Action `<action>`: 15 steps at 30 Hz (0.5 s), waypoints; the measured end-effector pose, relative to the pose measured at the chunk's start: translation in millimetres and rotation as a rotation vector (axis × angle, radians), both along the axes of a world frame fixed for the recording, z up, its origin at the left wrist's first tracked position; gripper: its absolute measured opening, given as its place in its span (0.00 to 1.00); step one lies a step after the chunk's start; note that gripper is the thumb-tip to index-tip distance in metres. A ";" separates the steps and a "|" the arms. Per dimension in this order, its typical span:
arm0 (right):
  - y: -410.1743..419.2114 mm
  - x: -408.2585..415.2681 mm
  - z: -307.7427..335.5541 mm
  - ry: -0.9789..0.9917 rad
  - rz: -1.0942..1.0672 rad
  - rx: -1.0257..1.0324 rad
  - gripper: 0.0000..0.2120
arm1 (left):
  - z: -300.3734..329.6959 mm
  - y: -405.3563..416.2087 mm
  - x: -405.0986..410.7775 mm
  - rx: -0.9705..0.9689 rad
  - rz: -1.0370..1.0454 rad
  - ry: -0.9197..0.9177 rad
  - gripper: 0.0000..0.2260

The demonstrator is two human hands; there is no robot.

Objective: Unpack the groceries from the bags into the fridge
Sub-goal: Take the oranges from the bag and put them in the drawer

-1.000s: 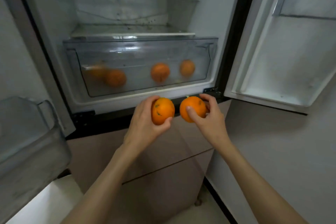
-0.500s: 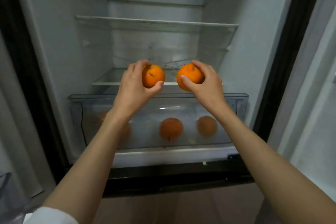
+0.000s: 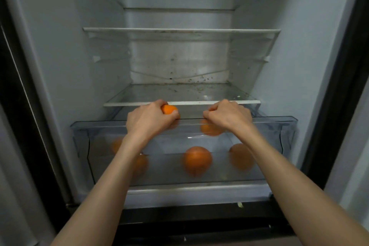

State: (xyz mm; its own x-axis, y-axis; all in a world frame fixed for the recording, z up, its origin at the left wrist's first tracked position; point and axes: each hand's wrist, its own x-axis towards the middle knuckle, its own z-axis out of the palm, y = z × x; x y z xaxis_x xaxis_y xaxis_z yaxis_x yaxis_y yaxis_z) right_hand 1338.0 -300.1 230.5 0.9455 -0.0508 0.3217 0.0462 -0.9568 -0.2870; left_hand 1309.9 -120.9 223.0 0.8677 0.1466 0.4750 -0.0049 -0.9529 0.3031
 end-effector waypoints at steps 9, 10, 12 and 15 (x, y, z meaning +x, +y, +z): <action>-6.9 -20.7 -44.5 -0.716 0.137 -0.017 0.22 | -27.2 5.8 -11.5 0.130 -0.109 -0.388 0.20; -10.0 -21.8 -51.9 -0.772 0.179 0.001 0.20 | -32.4 7.6 -13.9 0.110 -0.172 -0.474 0.19; -17.9 -22.7 -63.3 -0.805 0.275 0.045 0.15 | -44.6 8.2 -18.4 0.049 -0.274 -0.592 0.15; -23.3 -26.6 -76.5 -0.832 0.319 0.003 0.15 | -66.0 5.0 -21.3 0.083 -0.330 -0.664 0.12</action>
State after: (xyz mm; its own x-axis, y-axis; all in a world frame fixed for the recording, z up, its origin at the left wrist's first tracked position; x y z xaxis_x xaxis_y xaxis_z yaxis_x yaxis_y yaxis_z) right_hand 1311.4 -323.4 154.1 0.3753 0.1735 0.9105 0.5051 -0.8619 -0.0439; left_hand 1288.6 -115.9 156.9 0.3872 -0.1310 0.9126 -0.4514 -0.8900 0.0638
